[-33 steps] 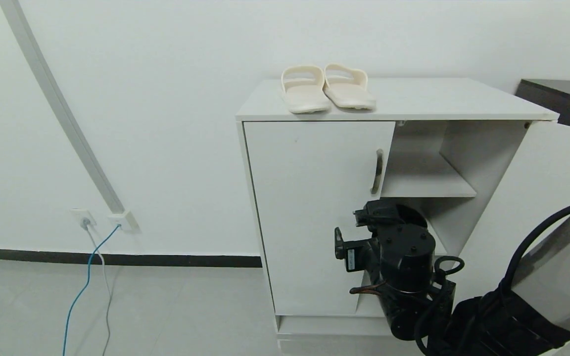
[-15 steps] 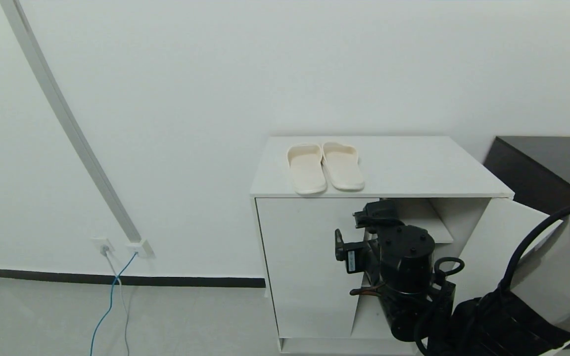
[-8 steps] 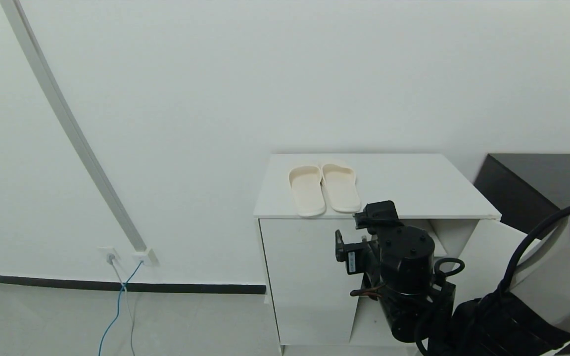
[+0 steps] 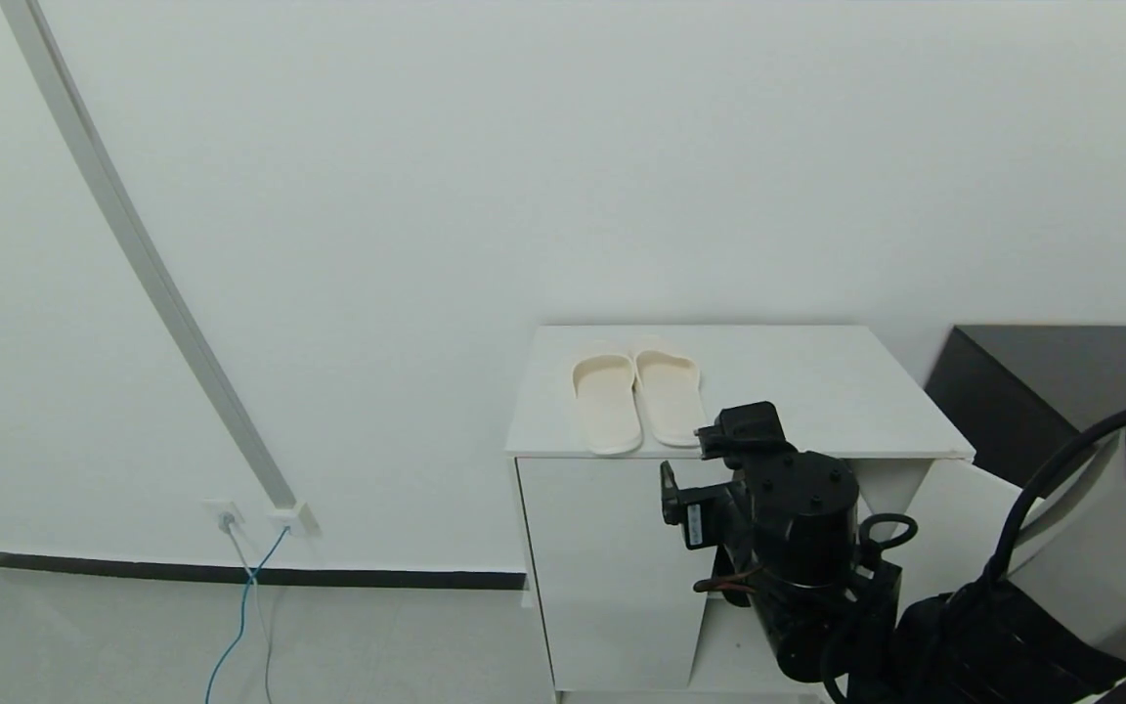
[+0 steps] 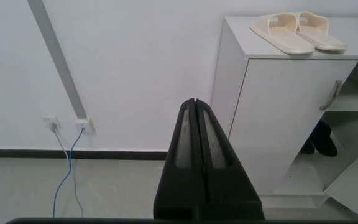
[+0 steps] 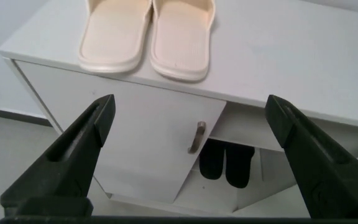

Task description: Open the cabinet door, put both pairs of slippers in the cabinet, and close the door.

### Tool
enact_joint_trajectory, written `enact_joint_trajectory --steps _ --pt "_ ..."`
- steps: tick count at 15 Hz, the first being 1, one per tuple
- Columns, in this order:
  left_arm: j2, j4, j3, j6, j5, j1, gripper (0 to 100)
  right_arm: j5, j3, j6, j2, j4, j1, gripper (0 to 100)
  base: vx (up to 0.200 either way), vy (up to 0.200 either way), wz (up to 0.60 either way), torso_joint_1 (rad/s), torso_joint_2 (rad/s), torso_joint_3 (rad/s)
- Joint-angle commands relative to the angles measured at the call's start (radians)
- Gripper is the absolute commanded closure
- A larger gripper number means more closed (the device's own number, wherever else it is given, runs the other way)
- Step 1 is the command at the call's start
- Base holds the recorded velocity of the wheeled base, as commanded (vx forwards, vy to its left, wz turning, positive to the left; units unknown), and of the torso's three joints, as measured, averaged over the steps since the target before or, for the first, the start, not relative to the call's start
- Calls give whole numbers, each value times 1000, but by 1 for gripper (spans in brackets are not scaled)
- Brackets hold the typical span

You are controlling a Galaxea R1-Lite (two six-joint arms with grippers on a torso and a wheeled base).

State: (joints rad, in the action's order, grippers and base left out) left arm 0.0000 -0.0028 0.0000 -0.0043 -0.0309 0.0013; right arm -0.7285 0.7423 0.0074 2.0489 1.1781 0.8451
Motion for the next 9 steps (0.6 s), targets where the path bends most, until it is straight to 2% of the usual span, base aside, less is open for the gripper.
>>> enact_joint_trajectory --steps 1,3,6,7,9 --pt "2 0 0 0 0 0 100 4 12 0 0 -2 -1 0 0 0 0 119 -276 -124" --pt "2 0 0 0 2 0 100 4 55 2 -12 -43 -6 0 0 0 0 18 -38 -21" --pt "2 0 0 0 2 0 100 6 143 12 -33 -161 -6 0 0 0 0 0 0 0" --pt "2 0 0 0 3 0 100 6 200 28 -35 -238 -15 0 0 0 0 0 0 0" --pt "2 0 -2 0 3 0 100 29 278 78 -41 -368 -17 0 200 0 0 2 2 2"
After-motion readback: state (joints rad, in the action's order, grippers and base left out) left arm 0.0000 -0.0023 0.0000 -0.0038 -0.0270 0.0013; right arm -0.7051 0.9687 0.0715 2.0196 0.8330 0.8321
